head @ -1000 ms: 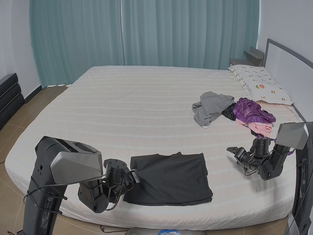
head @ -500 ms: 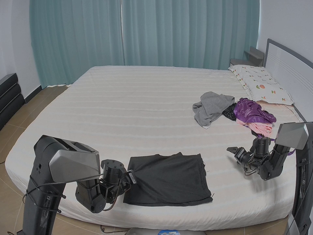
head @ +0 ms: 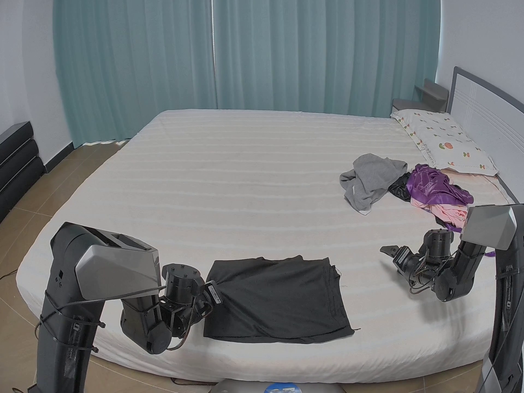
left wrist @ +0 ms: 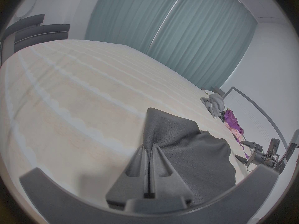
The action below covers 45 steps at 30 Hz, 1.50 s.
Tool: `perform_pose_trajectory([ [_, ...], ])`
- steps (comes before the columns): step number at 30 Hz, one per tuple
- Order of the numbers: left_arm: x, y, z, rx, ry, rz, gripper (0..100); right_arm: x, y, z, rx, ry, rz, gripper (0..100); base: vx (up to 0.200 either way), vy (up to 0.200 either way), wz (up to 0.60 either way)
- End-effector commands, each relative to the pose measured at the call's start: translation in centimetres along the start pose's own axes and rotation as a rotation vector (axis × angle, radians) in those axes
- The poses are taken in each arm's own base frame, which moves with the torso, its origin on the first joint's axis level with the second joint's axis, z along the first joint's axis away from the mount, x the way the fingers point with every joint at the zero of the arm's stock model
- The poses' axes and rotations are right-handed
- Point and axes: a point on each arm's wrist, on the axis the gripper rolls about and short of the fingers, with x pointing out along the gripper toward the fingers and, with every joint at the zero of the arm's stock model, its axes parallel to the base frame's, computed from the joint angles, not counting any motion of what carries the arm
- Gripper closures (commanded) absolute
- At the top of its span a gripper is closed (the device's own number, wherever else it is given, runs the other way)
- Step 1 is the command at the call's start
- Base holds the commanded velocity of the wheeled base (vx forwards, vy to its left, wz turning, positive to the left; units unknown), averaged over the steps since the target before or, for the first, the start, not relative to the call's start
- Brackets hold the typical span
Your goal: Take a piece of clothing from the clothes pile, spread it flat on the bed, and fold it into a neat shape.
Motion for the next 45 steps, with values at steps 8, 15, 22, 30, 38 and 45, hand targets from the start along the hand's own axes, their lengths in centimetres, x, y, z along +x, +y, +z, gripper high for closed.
perform_pose_trajectory([
  [8,0.0,0.9,1.2,-0.024,-0.020,0.013,100,0.0,0.0,0.0,0.000,0.001,0.000,0,0.000,0.200,0.00],
  [15,0.1,1.5,1.6,-0.036,-0.012,0.007,100,0.0,0.0,0.0,0.000,0.001,0.000,0,0.000,0.200,0.00],
  [22,0.2,1.6,1.8,-0.037,-0.011,0.001,100,0.0,0.0,0.0,0.000,0.001,0.000,0,0.000,0.200,0.00],
  [30,0.5,1.7,2.1,-0.039,-0.017,-0.013,100,0.0,0.0,0.0,-0.002,0.001,0.000,0,0.000,0.200,0.00],
  [38,0.3,1.6,1.6,-0.031,-0.004,-0.014,100,0.0,0.0,0.0,-0.002,0.001,0.000,0,0.000,0.075,0.00],
  [45,0.5,1.4,1.8,-0.032,-0.015,-0.023,100,0.0,0.0,0.0,-0.002,0.001,0.000,0,0.000,0.000,0.00],
])
